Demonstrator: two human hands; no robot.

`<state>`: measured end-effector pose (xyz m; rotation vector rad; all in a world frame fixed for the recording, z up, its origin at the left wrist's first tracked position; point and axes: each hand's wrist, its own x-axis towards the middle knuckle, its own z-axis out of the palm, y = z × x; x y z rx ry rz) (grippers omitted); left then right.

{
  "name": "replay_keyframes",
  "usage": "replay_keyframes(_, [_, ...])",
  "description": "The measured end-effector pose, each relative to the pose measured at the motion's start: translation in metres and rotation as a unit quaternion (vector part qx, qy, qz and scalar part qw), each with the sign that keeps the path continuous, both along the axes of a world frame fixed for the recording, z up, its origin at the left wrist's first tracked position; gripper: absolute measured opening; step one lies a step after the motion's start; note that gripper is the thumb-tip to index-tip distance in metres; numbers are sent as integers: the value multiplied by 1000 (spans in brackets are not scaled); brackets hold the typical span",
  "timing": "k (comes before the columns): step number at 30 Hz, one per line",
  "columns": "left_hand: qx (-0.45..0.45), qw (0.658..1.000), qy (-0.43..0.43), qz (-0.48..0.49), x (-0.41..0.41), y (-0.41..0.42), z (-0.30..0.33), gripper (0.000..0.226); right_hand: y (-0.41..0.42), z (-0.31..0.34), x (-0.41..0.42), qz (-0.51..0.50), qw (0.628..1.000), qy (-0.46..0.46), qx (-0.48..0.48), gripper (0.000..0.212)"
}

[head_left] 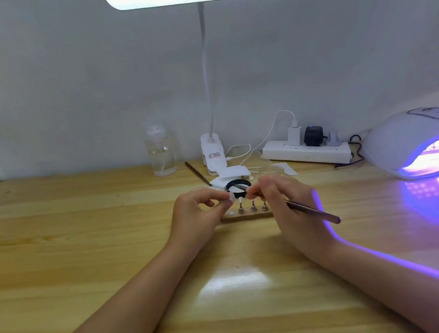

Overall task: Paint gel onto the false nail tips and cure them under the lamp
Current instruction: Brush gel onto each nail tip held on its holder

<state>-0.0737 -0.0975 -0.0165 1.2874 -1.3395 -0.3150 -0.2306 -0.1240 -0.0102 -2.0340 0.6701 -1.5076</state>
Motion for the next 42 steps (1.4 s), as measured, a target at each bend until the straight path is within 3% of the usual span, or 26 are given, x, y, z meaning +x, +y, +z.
replay_keyframes(5, [-2, 1000, 10, 2, -1, 0, 1, 27, 2, -3, 1, 27, 998, -42, 39, 37])
replay_keyframes(8, [-7, 1000, 20, 0, -2, 1, 1, 24, 2, 0, 1, -14, 1000, 9, -13, 28])
replay_keyframes(13, [-8, 999, 43, -9, -1, 1, 1, 27, 3, -4, 0, 50, 997, -24, 51, 38])
replay_keyframes(19, [-2, 999, 50, -18, -1, 2, 0, 23, 2, 0, 2, 19, 1000, 13, 20, 31])
replay_keyframes(23, [-1, 998, 62, -17, -1, 1, -1, 24, 4, -4, 2, 67, 993, -53, 83, 41])
replay_keyframes(27, [2, 998, 67, -18, -1, 0, -1, 28, 2, 0, 1, 26, 999, -1, 25, 29])
replay_keyframes(33, [11, 997, 75, -13, -1, 0, -1, 26, 4, -4, 0, 80, 990, -50, 101, 38])
replay_keyframes(42, [24, 998, 64, -13, -1, 3, 2, 26, 2, -1, 0, -9, 1000, 26, 7, 26])
